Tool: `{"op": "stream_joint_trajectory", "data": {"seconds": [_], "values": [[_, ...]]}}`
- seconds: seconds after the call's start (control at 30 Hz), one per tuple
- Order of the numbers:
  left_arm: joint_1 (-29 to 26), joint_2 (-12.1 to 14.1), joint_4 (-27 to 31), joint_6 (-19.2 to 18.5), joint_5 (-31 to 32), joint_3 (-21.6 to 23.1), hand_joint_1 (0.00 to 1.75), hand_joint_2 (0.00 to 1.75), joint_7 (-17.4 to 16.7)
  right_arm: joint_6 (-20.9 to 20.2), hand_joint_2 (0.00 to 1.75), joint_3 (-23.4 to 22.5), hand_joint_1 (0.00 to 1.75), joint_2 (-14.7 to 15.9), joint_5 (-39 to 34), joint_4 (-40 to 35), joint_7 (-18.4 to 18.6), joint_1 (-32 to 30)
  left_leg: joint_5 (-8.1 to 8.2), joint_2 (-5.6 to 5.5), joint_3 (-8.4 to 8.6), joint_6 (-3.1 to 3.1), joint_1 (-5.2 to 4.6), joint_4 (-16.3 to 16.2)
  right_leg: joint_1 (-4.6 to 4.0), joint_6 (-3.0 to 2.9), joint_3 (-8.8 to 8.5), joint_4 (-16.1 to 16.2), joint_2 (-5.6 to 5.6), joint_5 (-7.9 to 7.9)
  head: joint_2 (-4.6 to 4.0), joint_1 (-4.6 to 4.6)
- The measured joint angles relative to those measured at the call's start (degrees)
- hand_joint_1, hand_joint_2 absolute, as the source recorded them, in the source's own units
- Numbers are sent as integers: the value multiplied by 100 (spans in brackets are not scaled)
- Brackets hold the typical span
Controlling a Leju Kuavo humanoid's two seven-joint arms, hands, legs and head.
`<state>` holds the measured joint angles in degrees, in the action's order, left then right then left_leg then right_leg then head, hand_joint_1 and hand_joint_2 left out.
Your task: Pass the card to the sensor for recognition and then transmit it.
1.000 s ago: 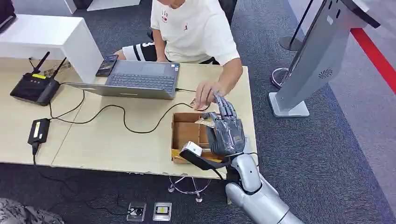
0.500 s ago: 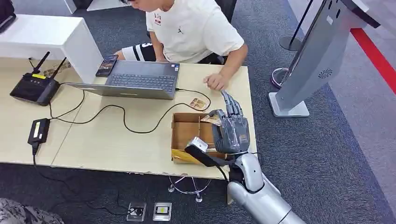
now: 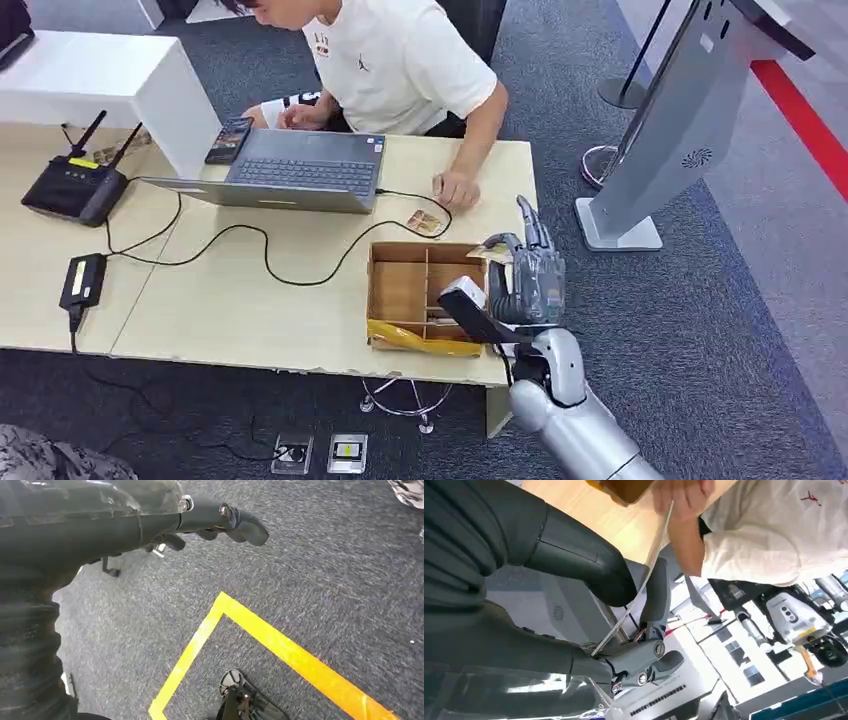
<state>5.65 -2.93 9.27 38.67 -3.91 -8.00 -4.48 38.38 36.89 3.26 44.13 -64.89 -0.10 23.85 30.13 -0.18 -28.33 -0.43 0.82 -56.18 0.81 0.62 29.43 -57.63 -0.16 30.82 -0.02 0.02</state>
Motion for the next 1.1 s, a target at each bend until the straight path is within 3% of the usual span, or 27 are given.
{"op": "stream_joint_trajectory", "data": {"seconds": [0.07,0.2,0.43,0.6,0.83,1.1], "values": [[0,0,0,39,-39,2,0,175,-37,0,175,-330,175,-74,-17,133,-389,-91,0,1,0,0,0,0,0,0,1,0,0,0,0,2],[0,-7,2,101,-127,2,0,175,-37,0,175,-1026,175,-295,-26,419,-819,-283,0,0,0,0,1,0,-1,0,2,0,0,0,2,-2],[3,-9,0,109,147,-4,0,175,-37,0,175,-1777,175,-547,-203,807,-1131,-481,0,4,1,-1,1,0,-1,0,1,0,2,0,0,0],[2,-9,-2,109,435,-39,0,175,-48,0,175,-2067,175,-697,-306,1062,-1247,-514,0,4,0,0,1,0,-1,0,1,-1,2,0,0,2],[-15,-44,4,109,1514,-504,0,175,-242,0,175,-2351,175,-913,-173,1477,-1424,-509,0,4,-1,-1,1,0,-1,0,3,-1,4,0,2,0],[-22,-232,92,109,2789,-1440,0,175,-335,0,175,-2616,175,-1110,-90,1853,-1636,-496,0,4,-1,0,1,0,-1,0,2,0,4,0,0,2]]}}
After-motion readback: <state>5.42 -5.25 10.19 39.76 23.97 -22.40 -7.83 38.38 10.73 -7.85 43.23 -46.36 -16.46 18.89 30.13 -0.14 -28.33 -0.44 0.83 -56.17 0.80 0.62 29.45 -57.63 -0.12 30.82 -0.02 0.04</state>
